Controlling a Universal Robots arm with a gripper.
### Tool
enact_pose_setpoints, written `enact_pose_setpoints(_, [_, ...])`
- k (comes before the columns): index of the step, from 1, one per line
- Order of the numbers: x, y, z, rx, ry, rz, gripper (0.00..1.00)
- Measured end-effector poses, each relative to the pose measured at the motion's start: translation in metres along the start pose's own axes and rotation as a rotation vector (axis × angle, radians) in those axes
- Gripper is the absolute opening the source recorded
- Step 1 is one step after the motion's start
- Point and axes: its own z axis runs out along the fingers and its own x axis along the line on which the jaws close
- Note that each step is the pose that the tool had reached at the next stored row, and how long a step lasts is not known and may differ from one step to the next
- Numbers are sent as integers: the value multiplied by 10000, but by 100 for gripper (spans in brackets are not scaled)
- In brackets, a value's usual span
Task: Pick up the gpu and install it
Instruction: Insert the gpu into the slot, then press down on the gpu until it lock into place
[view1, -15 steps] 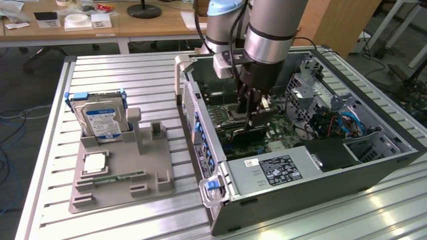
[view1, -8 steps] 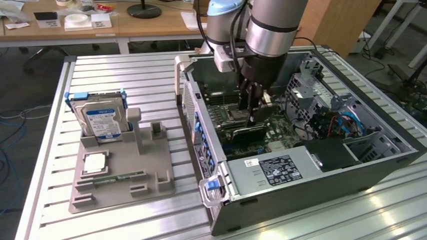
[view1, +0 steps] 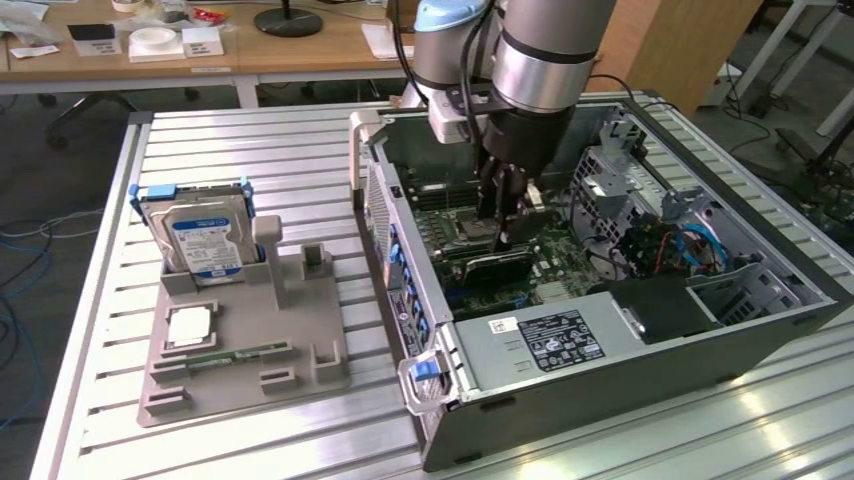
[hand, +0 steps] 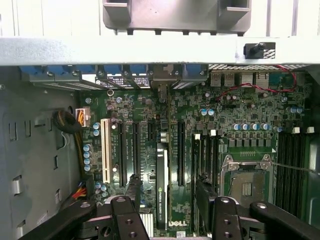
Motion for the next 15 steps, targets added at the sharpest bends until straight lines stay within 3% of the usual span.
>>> enact_pose_setpoints(8, [-2,-74,1,0,0,2,57])
enact_pose_setpoints(15, [-2,-76,2,1,0,2,57])
